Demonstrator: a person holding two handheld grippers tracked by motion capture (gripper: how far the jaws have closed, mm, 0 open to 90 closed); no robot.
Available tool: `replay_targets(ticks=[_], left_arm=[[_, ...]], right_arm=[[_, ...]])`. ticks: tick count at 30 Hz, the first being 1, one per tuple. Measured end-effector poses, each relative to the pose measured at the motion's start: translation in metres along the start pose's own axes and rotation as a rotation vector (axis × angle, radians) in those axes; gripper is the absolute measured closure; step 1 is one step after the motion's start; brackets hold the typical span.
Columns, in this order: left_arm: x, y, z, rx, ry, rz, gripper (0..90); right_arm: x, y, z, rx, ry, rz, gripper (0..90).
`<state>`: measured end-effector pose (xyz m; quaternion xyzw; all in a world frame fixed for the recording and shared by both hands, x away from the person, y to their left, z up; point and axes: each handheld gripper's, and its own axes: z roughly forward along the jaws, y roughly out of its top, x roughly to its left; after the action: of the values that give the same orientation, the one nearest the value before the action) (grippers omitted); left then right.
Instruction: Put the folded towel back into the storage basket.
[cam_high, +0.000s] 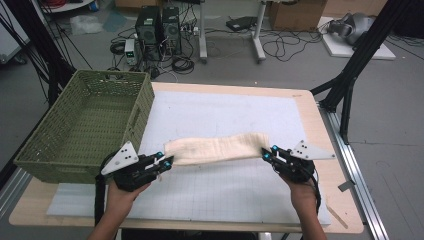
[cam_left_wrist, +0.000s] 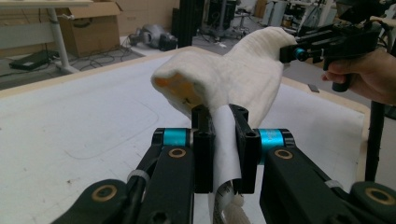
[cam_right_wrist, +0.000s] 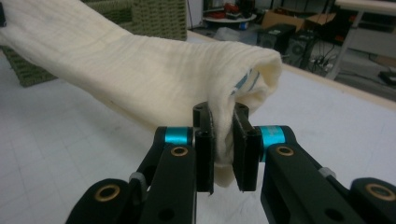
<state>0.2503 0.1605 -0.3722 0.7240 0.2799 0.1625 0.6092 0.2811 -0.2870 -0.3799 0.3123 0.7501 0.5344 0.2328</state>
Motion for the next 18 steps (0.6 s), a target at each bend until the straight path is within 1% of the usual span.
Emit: replay_targets(ticks=[2, 3, 4, 7, 8, 10, 11, 12, 13, 14, 15, 18], left_arm=[[0.0, 0.002, -0.005, -0.013, 0.011, -0.001, 81.1], [0.001, 0.003, -0.007, -0.018, 0.015, -0.001, 81.0], [0.002, 0.004, -0.01, -0.024, 0.017, -0.002, 81.0], [0.003, 0.006, -0.018, -0.037, 0.033, 0.001, 81.0], [0.004, 0.006, -0.02, -0.043, 0.04, -0.001, 81.0], [0.005, 0.007, -0.024, -0.053, 0.049, -0.001, 81.1], [0.006, 0.009, -0.027, -0.06, 0.054, 0.0, 81.0], [0.006, 0.009, -0.029, -0.064, 0.059, 0.0, 81.0], [0.006, 0.01, -0.032, -0.068, 0.063, 0.002, 81.1], [0.007, 0.012, -0.035, -0.073, 0.069, 0.005, 81.1], [0.007, 0.013, -0.037, -0.078, 0.076, 0.01, 81.0], [0.007, 0.016, -0.045, -0.098, 0.094, 0.011, 81.0]], right_arm=[[0.001, 0.003, 0.001, -0.003, 0.002, 0.001, 81.0], [0.001, 0.011, 0.006, -0.018, 0.006, -0.011, 81.0], [0.001, 0.011, 0.006, -0.018, 0.006, -0.011, 81.0], [0.002, 0.021, 0.015, -0.021, 0.01, -0.032, 81.1], [0.003, 0.028, 0.02, -0.025, 0.011, -0.051, 81.2], [0.003, 0.031, 0.022, -0.024, 0.014, -0.051, 81.2], [0.004, 0.038, 0.029, -0.024, 0.021, -0.066, 81.3], [0.004, 0.041, 0.031, -0.025, 0.026, -0.074, 81.3], [0.004, 0.044, 0.034, -0.026, 0.027, -0.077, 81.3], [0.004, 0.044, 0.034, -0.026, 0.027, -0.077, 81.3], [0.004, 0.051, 0.041, -0.031, 0.033, -0.088, 81.3], [0.005, 0.059, 0.048, -0.03, 0.035, -0.099, 81.3]])
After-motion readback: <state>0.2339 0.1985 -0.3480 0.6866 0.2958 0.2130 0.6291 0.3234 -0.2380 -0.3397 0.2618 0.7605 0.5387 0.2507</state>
